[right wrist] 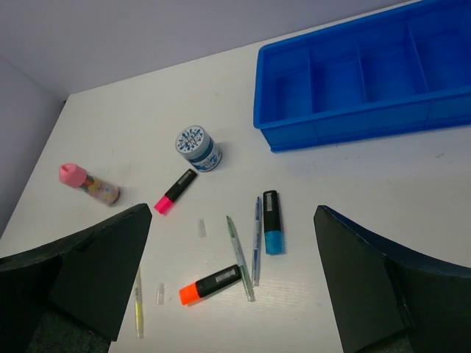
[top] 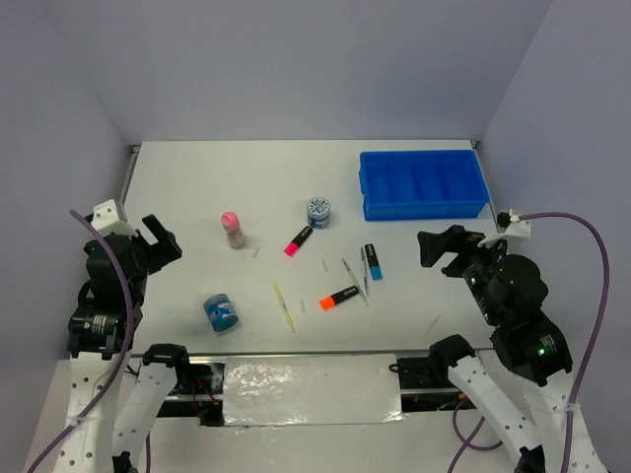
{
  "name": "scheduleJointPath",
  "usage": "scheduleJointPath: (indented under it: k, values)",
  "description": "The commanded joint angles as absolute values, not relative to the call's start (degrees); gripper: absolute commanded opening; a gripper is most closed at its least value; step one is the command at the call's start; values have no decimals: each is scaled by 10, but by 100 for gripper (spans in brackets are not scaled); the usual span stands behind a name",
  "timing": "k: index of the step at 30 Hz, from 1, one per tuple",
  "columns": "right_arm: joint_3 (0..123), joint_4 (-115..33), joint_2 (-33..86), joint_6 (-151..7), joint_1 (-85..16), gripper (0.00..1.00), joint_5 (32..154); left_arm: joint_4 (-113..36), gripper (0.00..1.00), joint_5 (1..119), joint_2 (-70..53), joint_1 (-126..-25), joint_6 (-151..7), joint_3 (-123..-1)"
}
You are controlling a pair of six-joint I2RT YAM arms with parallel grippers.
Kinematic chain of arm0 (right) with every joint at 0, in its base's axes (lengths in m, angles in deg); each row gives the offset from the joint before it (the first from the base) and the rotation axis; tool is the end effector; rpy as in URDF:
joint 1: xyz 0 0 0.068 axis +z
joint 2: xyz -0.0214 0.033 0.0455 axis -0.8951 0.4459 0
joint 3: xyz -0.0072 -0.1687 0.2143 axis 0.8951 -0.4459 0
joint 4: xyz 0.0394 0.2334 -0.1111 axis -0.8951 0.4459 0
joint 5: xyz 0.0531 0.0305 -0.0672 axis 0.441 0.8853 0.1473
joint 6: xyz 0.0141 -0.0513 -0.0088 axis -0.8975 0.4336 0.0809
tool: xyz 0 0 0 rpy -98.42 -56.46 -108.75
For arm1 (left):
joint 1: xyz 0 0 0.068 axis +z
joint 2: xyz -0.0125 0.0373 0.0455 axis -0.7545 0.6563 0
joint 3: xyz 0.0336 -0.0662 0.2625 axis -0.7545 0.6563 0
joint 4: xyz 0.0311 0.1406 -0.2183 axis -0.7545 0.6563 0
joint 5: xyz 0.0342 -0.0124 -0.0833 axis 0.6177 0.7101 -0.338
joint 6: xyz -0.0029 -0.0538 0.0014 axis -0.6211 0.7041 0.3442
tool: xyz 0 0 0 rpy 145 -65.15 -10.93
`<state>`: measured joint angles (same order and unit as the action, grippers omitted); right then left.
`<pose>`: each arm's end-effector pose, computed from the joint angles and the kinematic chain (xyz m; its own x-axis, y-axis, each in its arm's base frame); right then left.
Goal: Sort the stationery into containers
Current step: Pick up the pen from the center of the board.
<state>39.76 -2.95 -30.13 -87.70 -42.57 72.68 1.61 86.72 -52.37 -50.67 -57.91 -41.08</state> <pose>0.0670 0.0172 0.3795 -0.1865 0.3277 -0.9262 -0.0820 0.9343 0.3470 0.1082 0.0079 0.3579 -0.1594 -0.4100 -0.8981 -0.3759 0.8664 -0.3288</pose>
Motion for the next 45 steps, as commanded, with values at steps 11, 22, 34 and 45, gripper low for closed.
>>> scheduleJointPath:
  k: [11, 22, 34, 45]
  values:
    - [385, -134, -181, -867, -428, 100, 895, -1, 99, 870, -528, -504, -573, -412]
    - [486, -61, 251, -844, -324, 93, 676, -5, 99, 860, -536, -505, -575, -407]
    - [421, -134, 305, -874, -313, 42, 719, -10, 99, 841, -525, -505, -579, -406]
    - [388, -167, 339, -892, -299, 34, 724, -9, 99, 841, -525, -505, -579, -406]
